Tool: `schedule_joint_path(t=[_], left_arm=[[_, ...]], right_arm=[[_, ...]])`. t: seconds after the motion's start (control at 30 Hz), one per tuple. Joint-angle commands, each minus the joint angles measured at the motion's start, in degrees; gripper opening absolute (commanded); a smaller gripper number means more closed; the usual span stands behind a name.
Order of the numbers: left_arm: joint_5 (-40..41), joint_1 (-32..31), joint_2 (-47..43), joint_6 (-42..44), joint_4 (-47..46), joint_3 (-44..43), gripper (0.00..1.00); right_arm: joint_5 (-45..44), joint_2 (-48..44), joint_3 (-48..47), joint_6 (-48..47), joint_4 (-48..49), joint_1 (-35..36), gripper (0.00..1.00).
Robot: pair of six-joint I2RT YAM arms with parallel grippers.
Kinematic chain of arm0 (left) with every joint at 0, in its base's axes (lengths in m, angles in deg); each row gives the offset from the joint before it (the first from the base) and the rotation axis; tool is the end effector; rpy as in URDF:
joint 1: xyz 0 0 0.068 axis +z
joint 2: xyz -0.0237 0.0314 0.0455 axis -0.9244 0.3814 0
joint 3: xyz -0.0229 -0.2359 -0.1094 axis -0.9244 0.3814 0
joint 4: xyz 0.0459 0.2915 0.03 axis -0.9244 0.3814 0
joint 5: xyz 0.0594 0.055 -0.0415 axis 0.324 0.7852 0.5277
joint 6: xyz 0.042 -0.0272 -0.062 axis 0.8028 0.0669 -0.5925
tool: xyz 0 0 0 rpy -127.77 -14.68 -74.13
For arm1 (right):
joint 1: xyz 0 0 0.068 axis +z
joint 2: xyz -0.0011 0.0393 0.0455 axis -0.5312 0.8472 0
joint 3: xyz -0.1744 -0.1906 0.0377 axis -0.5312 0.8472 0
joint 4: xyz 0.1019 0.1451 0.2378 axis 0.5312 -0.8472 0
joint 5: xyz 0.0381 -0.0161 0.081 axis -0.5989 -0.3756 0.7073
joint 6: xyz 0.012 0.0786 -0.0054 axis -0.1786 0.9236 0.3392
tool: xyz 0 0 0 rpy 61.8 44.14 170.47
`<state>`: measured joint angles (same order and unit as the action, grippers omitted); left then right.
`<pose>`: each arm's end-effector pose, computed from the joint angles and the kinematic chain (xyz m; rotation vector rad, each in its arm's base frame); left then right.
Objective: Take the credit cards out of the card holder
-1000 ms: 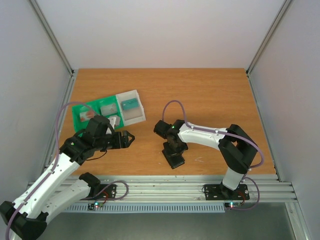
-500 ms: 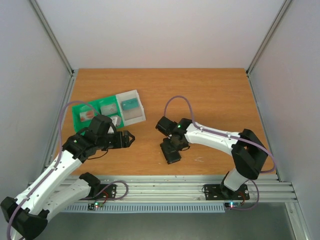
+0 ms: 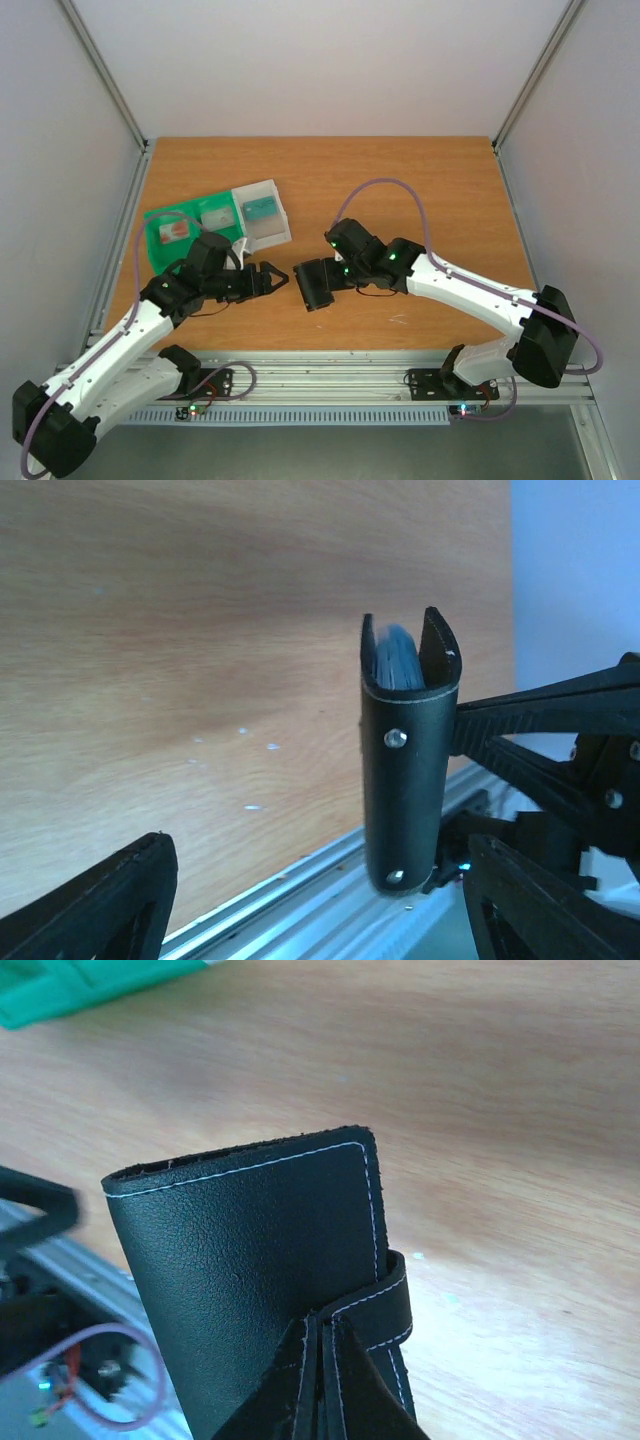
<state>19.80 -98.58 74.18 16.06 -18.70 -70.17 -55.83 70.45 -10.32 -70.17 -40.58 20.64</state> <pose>0.1900 -0.1494 0.2184 -0.0192 2.5384 -1.1199 0.2006 0.2745 0.2199 -0.9259 2.4699 0.5494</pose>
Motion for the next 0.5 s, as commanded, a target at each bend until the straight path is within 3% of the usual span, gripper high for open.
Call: schedule_joint_path(t=[0.0, 0.37, 0.47], left_arm=[[-6.90, -0.25, 1.16, -6.64, -13.52, 2.32, 0.79], [-9.70, -0.24, 4.22, -10.31, -19.76, 4.36, 0.78], [-7.97, -0.28, 4.02, -9.50, -17.44, 3.85, 0.63]], right_arm=[[5.73, -2.32, 0.57, 4.16, 8.31, 0.36, 0.01], [9.57, -1.94, 2.45, 6.89, 13.49, 0.36, 0.01], [9.25, -2.35, 2.82, 6.91, 13.63, 0.36, 0.01]])
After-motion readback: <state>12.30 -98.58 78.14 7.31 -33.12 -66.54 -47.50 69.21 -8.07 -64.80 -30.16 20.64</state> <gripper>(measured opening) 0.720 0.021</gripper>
